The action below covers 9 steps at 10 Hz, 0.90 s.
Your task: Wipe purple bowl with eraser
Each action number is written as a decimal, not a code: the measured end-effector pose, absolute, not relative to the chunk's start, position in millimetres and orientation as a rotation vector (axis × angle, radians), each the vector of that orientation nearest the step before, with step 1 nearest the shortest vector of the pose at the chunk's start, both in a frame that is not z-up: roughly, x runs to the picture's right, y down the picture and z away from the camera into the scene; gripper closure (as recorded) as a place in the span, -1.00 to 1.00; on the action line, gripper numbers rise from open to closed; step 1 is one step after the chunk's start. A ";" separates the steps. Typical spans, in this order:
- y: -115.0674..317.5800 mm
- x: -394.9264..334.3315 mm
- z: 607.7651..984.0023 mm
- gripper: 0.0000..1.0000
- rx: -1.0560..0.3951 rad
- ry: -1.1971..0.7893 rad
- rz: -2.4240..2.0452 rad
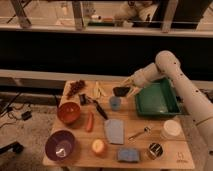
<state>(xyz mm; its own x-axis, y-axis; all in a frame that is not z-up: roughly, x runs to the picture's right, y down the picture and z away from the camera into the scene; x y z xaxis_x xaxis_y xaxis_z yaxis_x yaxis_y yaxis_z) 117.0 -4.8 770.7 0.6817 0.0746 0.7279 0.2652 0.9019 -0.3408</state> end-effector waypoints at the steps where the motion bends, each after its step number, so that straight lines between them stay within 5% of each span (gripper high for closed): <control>1: -4.8 117.7 770.6 0.89 -0.445 -0.820 -0.110; 5: -0.8 111.4 769.3 0.89 -0.441 -0.820 -0.130; 9: 48.6 64.5 730.5 0.89 -0.439 -0.864 -0.230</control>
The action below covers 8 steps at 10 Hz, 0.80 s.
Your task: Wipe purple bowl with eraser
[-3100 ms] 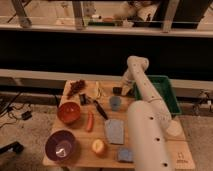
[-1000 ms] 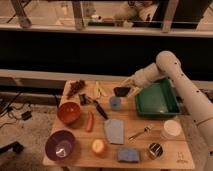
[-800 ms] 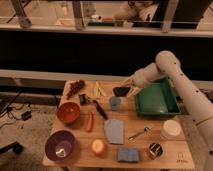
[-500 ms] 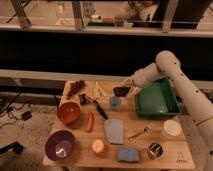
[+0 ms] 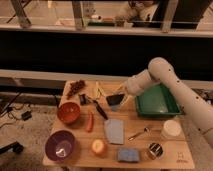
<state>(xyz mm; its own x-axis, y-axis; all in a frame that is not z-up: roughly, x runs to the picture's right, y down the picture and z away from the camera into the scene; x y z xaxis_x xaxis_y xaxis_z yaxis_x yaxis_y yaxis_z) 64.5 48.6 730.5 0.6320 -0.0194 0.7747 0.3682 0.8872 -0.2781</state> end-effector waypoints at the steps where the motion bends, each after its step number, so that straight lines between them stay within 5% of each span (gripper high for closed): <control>1: 67.9 47.4 712.8 0.89 -0.443 -0.887 -0.266; 5: 123.2 -25.8 667.2 0.89 -0.447 -1.008 -0.426; 8: 143.2 -81.2 666.9 0.89 -0.447 -1.088 -0.551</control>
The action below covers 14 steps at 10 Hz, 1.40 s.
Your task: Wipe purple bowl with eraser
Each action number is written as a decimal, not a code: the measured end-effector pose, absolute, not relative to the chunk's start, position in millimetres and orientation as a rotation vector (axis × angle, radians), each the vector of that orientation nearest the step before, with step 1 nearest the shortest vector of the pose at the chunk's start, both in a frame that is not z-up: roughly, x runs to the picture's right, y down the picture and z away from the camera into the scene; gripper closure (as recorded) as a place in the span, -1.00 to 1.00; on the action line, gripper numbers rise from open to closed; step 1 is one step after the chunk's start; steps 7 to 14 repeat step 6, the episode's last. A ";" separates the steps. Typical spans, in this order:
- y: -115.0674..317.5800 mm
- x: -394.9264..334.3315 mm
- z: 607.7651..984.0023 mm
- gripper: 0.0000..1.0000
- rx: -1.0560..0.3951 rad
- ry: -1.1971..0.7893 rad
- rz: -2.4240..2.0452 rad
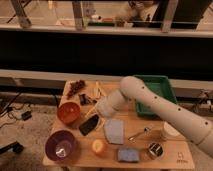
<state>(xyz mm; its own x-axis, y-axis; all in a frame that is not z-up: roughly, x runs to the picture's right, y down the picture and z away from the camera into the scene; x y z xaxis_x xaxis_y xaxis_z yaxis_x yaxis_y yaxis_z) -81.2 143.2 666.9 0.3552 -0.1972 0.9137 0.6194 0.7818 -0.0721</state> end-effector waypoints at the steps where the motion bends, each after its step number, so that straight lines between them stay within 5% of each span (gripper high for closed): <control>1: 146.2 -98.5 669.7 0.89 -0.449 -1.116 -0.582; 14: 176.1 -140.0 660.4 0.89 -0.483 -1.254 -0.662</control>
